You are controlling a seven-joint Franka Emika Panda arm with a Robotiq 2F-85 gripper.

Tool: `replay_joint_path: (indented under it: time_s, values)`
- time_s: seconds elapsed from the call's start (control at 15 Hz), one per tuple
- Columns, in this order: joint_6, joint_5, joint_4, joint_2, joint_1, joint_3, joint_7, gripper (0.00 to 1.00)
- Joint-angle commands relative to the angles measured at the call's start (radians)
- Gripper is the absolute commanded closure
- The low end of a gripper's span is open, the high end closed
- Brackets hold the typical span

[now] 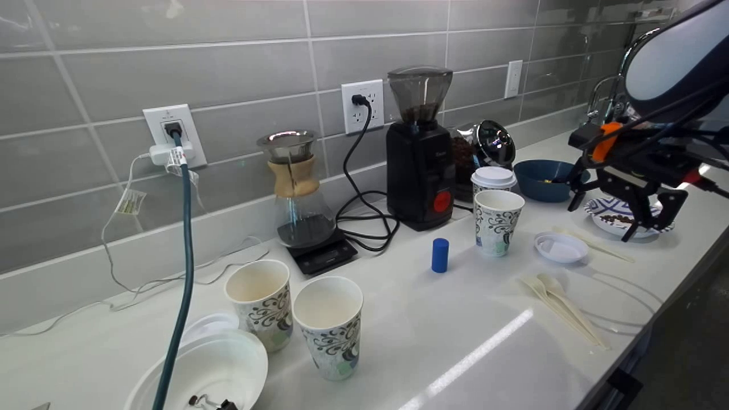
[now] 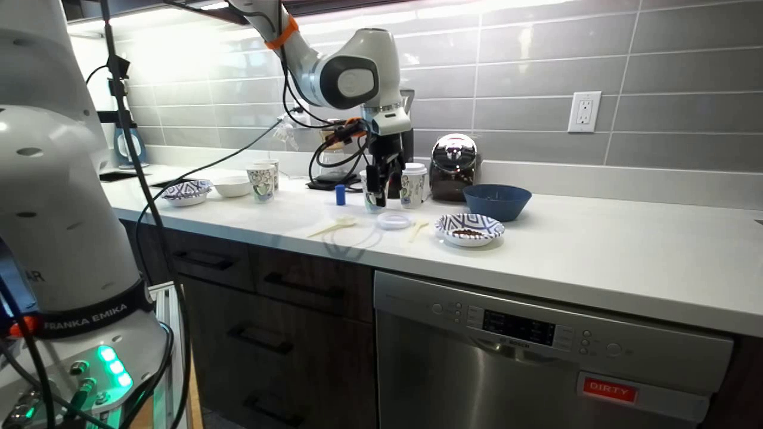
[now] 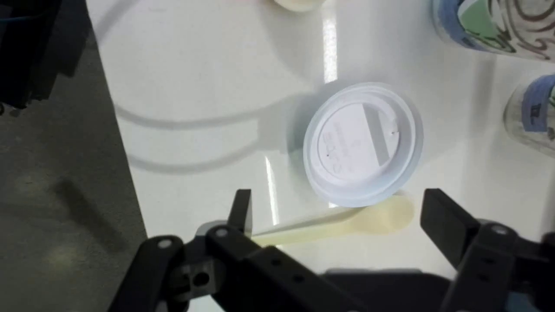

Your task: Turn the white lid on the counter over

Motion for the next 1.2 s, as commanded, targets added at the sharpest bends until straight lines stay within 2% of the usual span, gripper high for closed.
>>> replay_joint_path:
  time_s: [0.0, 0.07, 0.6, 1.13]
  values:
    - [0.004, -0.074, 0.064, 0.071, 0.049, -0.023, 0.101, 0.00]
    - [-0.003, -0.029, 0.024, 0.029, 0.044, -0.028, 0.040, 0.00]
    - [-0.003, -0.030, 0.028, 0.037, 0.050, -0.038, 0.039, 0.00]
    - [0.072, -0.068, 0.118, 0.170, 0.108, -0.045, 0.178, 0.00]
